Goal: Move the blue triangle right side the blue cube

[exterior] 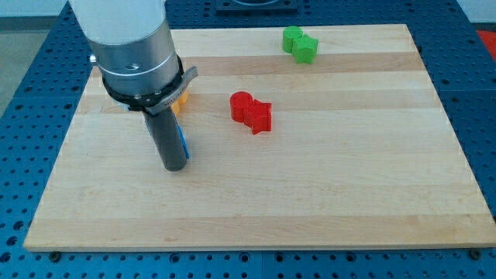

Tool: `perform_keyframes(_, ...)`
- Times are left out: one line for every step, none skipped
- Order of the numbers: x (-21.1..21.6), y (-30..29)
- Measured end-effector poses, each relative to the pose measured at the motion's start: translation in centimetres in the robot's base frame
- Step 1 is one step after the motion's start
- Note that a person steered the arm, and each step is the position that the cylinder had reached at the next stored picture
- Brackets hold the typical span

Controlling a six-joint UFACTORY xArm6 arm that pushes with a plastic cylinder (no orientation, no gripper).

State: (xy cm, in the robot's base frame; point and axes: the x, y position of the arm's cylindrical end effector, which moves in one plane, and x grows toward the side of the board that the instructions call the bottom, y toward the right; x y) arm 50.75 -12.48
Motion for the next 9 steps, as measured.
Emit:
perform_keyframes(0.0, 0.0)
perform_keyframes(0.0, 0.0)
perform_keyframes(-0.9, 0.0)
perform_keyframes(-1.9, 0.0)
perform_keyframes(-1.9, 0.4)
perform_keyframes(-2.2, 2.0)
perform_keyframes(-2.4, 2.7)
perform_keyframes(-2.4, 2.7)
perform_keyframes(-1.3, 2.7)
